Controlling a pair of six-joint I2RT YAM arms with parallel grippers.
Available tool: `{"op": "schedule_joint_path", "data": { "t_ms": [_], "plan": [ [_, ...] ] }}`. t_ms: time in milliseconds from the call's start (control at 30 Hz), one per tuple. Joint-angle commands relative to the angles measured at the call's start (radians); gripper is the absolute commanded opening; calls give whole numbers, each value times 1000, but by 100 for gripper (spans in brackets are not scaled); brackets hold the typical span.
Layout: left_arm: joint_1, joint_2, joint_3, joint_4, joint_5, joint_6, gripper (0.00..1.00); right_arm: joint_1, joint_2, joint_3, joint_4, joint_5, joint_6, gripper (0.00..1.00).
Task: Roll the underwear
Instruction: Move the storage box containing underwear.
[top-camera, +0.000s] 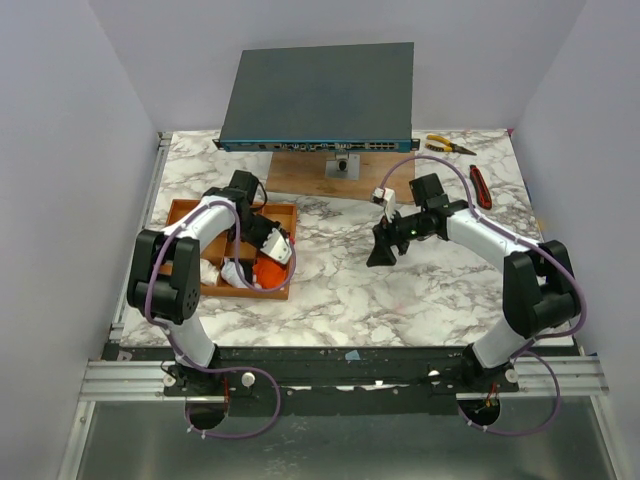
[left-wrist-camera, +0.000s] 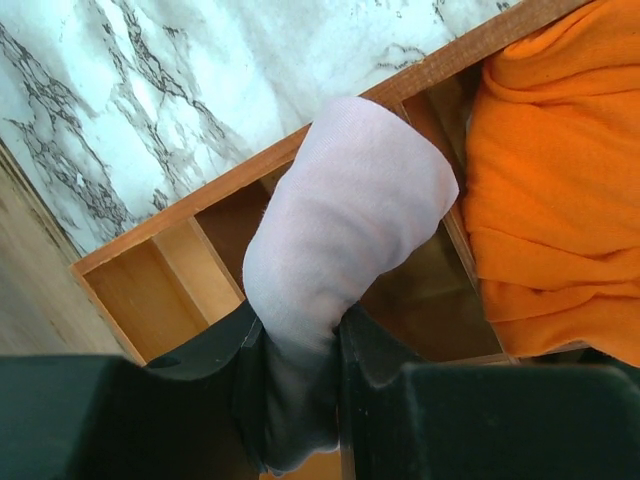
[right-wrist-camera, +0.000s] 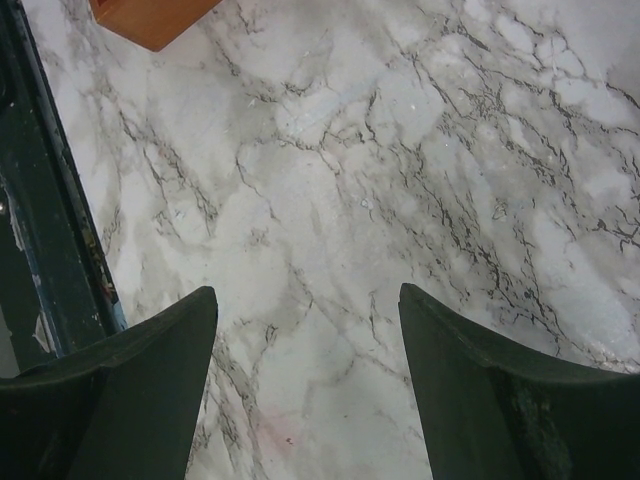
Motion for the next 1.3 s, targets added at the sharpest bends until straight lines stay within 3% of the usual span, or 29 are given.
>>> {"op": "schedule_joint_path", "data": {
  "t_ms": [0,133,500,700,967,1267],
  "plan": [
    [-22,16,16,-59,20,58,0,6,22,-9,-7,21,-14,76],
    [-35,62,94,-172,-8,66,0,5,28,-7,-7,22,-14,76],
    [-64,73,110,-166,-19,-53,0,14,17,-5,-1,14,-4,76],
    [-60,26,48,-71,28,-103,0,188,-43,-80,227,175,64,77],
    [-27,-45,-8,8,121,-163,0,379,107,14,495,379,345,77],
    [-21,-63,-55,51,142,-187,0,449,282,155,569,443,699,77]
  ]
}}
